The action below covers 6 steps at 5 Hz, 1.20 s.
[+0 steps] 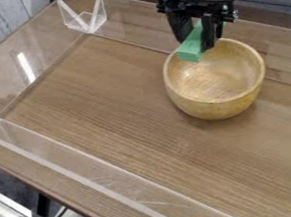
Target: Remove the green block from inside the brown bowl and put it on the table
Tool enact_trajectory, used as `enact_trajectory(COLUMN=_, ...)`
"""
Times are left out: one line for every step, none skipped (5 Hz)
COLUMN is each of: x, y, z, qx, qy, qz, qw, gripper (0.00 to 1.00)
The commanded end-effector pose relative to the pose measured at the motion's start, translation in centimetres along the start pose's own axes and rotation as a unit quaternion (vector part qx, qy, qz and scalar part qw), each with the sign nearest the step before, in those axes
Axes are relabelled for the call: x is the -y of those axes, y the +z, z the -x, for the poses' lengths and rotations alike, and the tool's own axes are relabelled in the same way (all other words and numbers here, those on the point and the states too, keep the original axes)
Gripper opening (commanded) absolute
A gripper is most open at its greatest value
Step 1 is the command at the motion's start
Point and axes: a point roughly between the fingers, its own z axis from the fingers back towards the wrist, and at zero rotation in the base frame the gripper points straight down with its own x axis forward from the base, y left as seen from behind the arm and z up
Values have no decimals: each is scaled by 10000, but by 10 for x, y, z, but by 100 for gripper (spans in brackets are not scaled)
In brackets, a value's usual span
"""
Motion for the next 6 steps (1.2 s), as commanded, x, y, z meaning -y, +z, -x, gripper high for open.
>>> enact_trajectory(x=-1, y=31, z=-12, qx=491, qy=-55, qz=-35, qw=9988, gripper=0)
enact_trajectory(x=-1, y=31, z=-13, qx=511, qy=-60, qz=-8, qw=9987, gripper=0)
enact_trajectory(x=-1, y=31, z=-13, qx=532, qy=-59, qz=11, qw=9986, gripper=0)
enact_trajectory(x=-2, y=32, z=-14, qx=553, qy=-57, qz=31, qw=9984, gripper=0)
enact_trajectory(x=-20, y=38, z=-16, qx=619, qy=151, qz=-38, qw=9980, gripper=0)
enact_trajectory(x=-58, y=40, z=-28, qx=661, qy=480, qz=-147, qw=9965, gripper=0)
